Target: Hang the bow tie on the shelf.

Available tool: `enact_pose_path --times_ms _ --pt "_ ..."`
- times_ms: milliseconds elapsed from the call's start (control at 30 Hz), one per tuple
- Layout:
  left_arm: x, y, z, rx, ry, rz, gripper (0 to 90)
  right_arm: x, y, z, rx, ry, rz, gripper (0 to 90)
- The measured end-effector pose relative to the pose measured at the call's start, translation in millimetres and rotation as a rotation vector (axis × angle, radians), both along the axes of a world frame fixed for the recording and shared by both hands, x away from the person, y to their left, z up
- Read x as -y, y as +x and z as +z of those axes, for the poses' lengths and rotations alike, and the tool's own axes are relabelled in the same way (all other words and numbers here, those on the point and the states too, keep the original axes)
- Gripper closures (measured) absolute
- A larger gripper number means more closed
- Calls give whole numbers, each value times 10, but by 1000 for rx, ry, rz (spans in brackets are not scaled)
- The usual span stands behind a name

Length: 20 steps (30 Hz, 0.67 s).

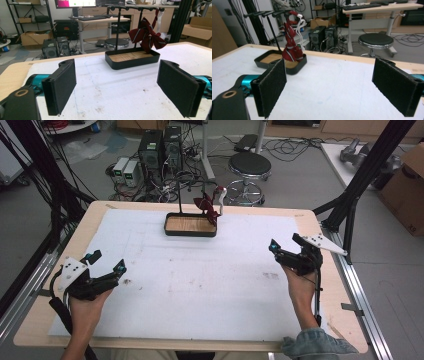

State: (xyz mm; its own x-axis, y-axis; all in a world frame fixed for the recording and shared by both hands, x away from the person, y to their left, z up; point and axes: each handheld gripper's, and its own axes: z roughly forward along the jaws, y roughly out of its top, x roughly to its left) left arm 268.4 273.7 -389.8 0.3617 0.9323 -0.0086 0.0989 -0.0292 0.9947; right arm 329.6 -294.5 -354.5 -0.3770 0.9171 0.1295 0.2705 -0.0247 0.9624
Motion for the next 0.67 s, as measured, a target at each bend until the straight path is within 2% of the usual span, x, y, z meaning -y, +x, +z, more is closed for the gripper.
enact_pose_path --times_ms 100,200,433,667 --pt "-5 -2 -10 -5 2 3 160 45 -121 -111 27 3 -10 114" --pt "-3 -6 -17 -5 1 7 160 60 -226 -241 23 -3 -14 114" --pt "10 -6 -29 -10 8 9 160 49 -383 -538 -17 -7 -10 113" --pt "10 -1 -42 -14 14 12 160 59 -418 -622 -15 -12 -9 114"
